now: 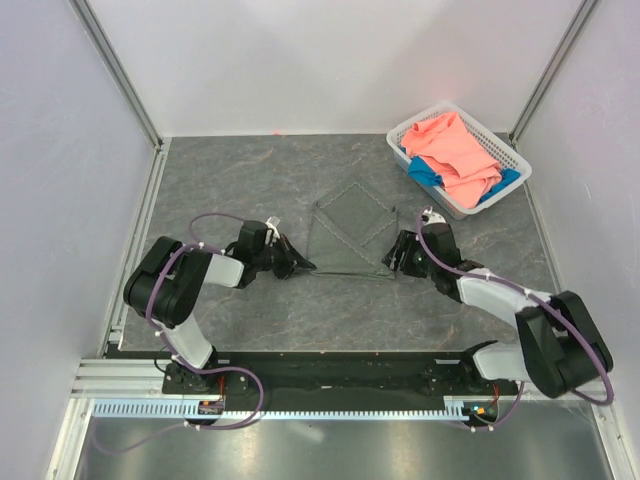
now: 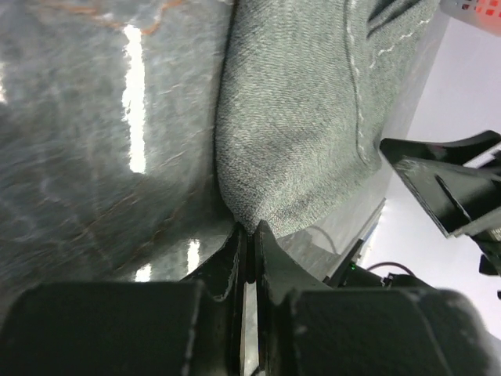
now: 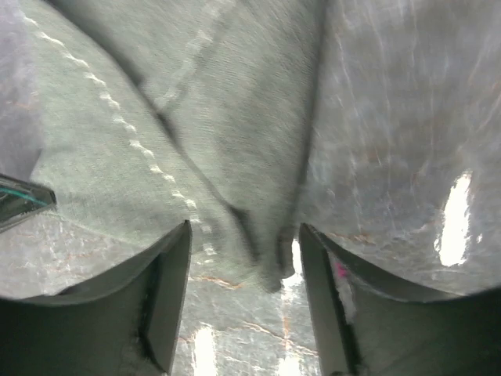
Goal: Fold the napkin, place the utensils inside, and roll it up
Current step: Roll the napkin with the utensil
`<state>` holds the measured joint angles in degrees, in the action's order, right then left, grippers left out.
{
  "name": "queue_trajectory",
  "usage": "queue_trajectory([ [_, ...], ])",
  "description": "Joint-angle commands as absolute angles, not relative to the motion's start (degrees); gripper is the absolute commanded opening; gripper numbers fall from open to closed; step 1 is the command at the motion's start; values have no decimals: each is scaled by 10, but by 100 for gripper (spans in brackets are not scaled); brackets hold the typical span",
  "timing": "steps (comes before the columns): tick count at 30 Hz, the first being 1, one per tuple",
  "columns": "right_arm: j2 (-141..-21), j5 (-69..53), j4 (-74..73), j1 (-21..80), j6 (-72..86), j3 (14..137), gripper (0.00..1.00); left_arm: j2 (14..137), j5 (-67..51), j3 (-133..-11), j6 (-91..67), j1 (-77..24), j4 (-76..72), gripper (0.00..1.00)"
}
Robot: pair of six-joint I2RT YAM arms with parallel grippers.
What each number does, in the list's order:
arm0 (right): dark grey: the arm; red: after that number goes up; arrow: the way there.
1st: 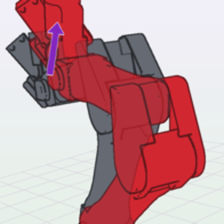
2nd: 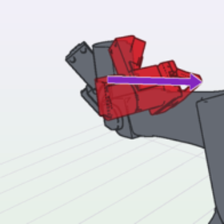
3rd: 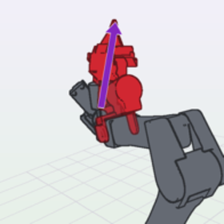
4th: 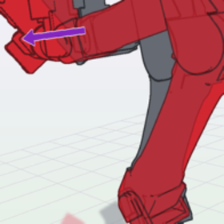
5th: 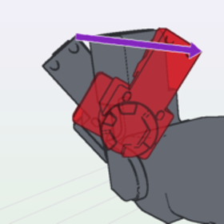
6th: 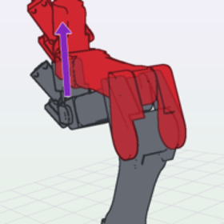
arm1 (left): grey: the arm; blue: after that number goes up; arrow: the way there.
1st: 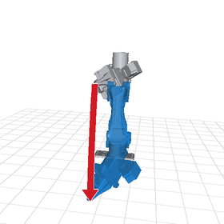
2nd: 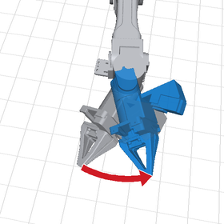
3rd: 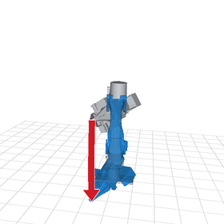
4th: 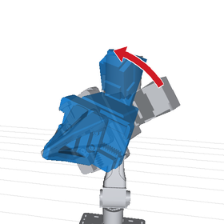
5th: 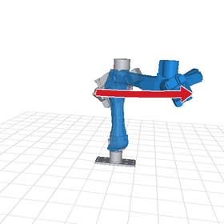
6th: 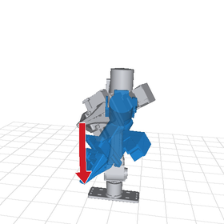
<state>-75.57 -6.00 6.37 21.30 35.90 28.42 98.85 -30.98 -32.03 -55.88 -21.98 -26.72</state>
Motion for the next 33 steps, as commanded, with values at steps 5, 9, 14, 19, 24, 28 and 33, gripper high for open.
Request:
queue_trajectory([
  [5, -701, 125, 66, 374, 154, 351, 77, 983, -373, -374, -548, -206, -178, 2],
  [9, -746, 214, 115, 503, 88, 366, 78, 981, -406, -393, -541, -195, -133, 2],
  [14, -827, 299, 180, 583, 33, 392, 79, 985, -437, -403, -530, -172, -95, 2],
  [19, -881, 317, 227, 637, -30, 420, 80, 989, -454, -401, -521, -159, -84, 2],
  [24, -930, 324, 236, 671, -70, 440, 81, 986, -462, -401, -516, -152, -76, 2],
  [28, -954, 323, 243, 685, -93, 448, 81, 986, -464, -404, -508, -145, -67, 2],
  [33, -1004, 374, 236, 686, -102, 466, 81, 986, -472, -407, -500, -139, -58, 2],
])
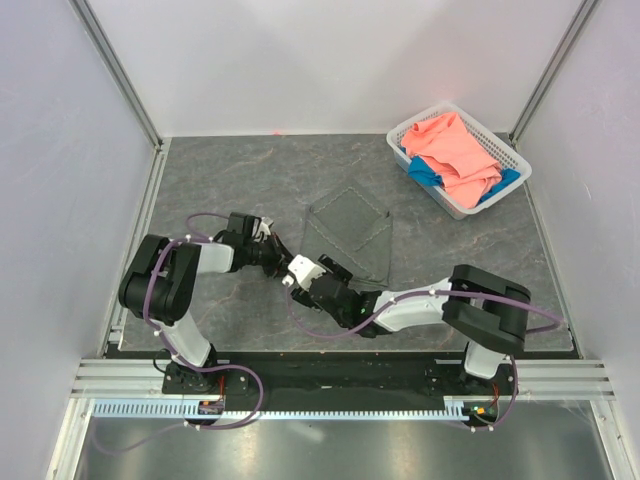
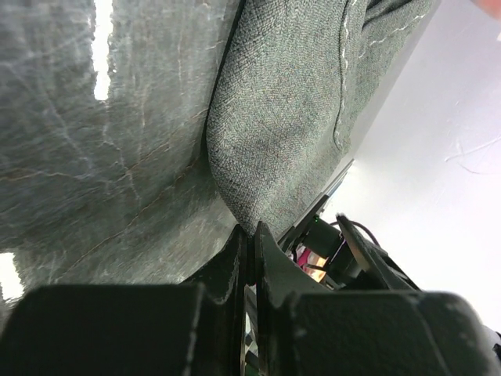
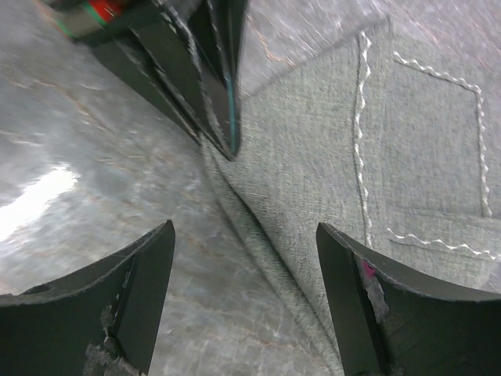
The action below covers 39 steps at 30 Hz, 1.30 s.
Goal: Fold the napkin, place the utensils inside, and roll it up
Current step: Roll the napkin with the utensil
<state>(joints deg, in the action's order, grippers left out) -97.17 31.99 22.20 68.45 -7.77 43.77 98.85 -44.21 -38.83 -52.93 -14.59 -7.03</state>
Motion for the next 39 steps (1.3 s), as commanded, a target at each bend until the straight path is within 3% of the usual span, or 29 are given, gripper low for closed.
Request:
queue_trajectory([
  [1, -1010, 386, 232, 685, -105, 471, 81, 985, -472, -406, -499, -138, -55, 2],
  [13, -1066, 422, 193, 669, -106, 489, 79, 973, -477, -404, -473, -121, -26, 2],
  [20, -1038, 370, 192, 640, -110, 463, 75, 969, -468, -407, -460, -117, -12, 2],
  [27, -1027, 332, 202, 639, -128, 444, 56, 973, -464, -418, -437, -117, 10, 2],
  [39, -1037, 319, 201, 634, -144, 439, 39, 982, -468, -431, -420, -117, 19, 2],
])
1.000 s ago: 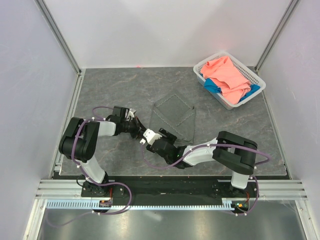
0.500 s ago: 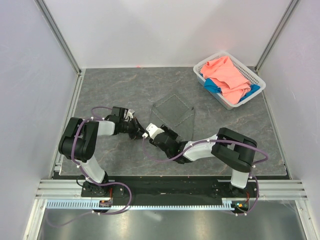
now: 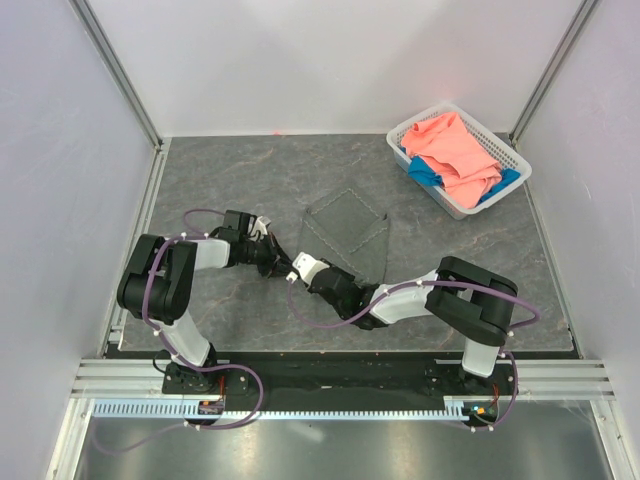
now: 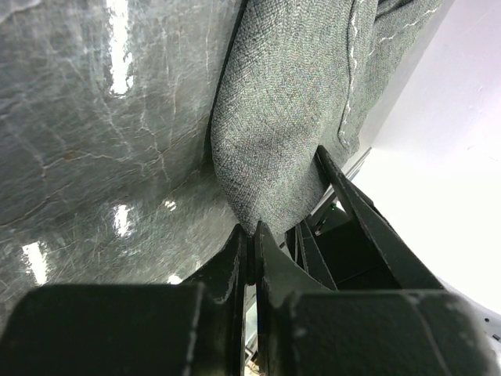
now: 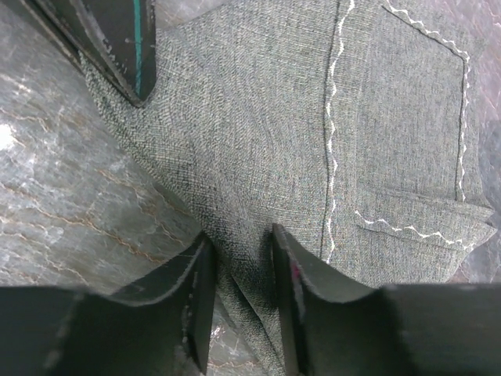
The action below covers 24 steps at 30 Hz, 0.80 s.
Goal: Fold the napkin, place the utensils inside, and roll it up
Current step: Roll the napkin with the utensil
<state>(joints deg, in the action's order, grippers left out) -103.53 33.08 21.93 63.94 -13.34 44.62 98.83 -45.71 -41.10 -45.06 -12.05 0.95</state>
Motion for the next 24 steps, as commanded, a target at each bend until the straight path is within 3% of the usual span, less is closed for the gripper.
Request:
queue_trajectory([
  [1, -1037, 314, 200, 631, -145, 440, 38, 983, -467, -432, -418, -116, 23, 2],
  [3, -1038, 302, 202, 630, -149, 439, 36, 981, -459, -436, -412, -117, 29, 12],
  [4, -1038, 296, 203, 628, -150, 439, 36, 980, -454, -436, -412, -117, 34, 28],
  [7, -1037, 268, 201, 624, -155, 437, 30, 958, -430, -429, -418, -117, 39, 58],
  [10, -1028, 233, 182, 616, -152, 442, 17, 912, -375, -409, -427, -116, 34, 70],
  [12, -1017, 192, 164, 607, -145, 453, 0, 869, -333, -380, -440, -116, 17, 72],
  [19, -994, 61, 10, 567, -104, 536, 0, 763, -236, -276, -474, -116, -97, 75],
  [24, -993, -53, -131, 517, -60, 604, 0, 699, -173, -254, -393, -122, -118, 75],
])
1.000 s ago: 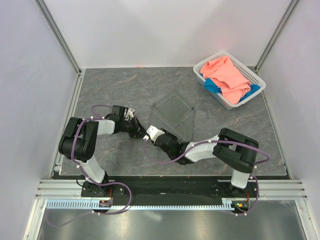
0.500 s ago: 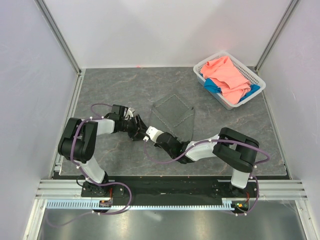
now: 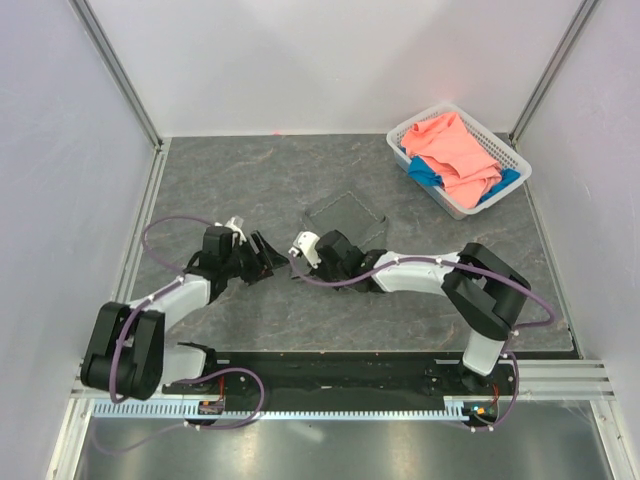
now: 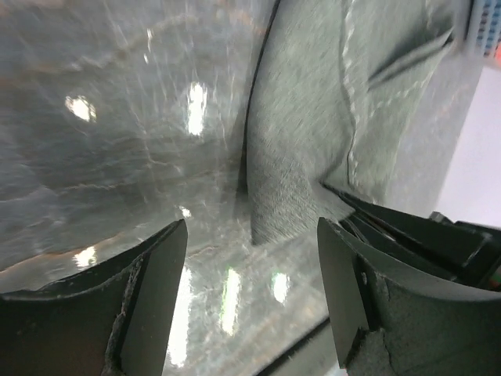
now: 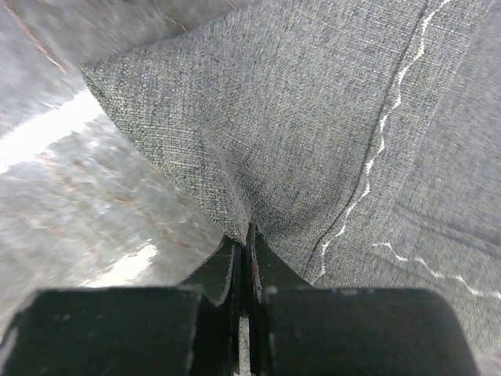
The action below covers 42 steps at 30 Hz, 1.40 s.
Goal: Fold the napkin, place the utensils inside, and roll it up
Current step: Roll the napkin with the utensil
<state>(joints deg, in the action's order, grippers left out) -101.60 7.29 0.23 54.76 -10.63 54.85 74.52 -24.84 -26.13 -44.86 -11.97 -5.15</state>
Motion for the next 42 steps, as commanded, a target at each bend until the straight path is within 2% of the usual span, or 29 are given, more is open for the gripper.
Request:
queue_trajectory([
  [1, -998, -88, -148, 510, -55, 625, 0, 677, -167, -249, -382, -124, -122, 75],
  [7, -1051, -199, -266, 462, -25, 711, 0, 624, -142, -207, -322, -156, -199, 75],
  [18, -1171, -378, -381, 400, -2, 822, 0, 680, -178, -196, -231, -235, -301, 74],
  [28, -1250, -446, -414, 353, 19, 859, 0, 752, -223, -226, -164, -284, -316, 74],
  [42, -1304, -508, -432, 310, 16, 895, 0, 788, -185, -257, -139, -316, -271, 72],
])
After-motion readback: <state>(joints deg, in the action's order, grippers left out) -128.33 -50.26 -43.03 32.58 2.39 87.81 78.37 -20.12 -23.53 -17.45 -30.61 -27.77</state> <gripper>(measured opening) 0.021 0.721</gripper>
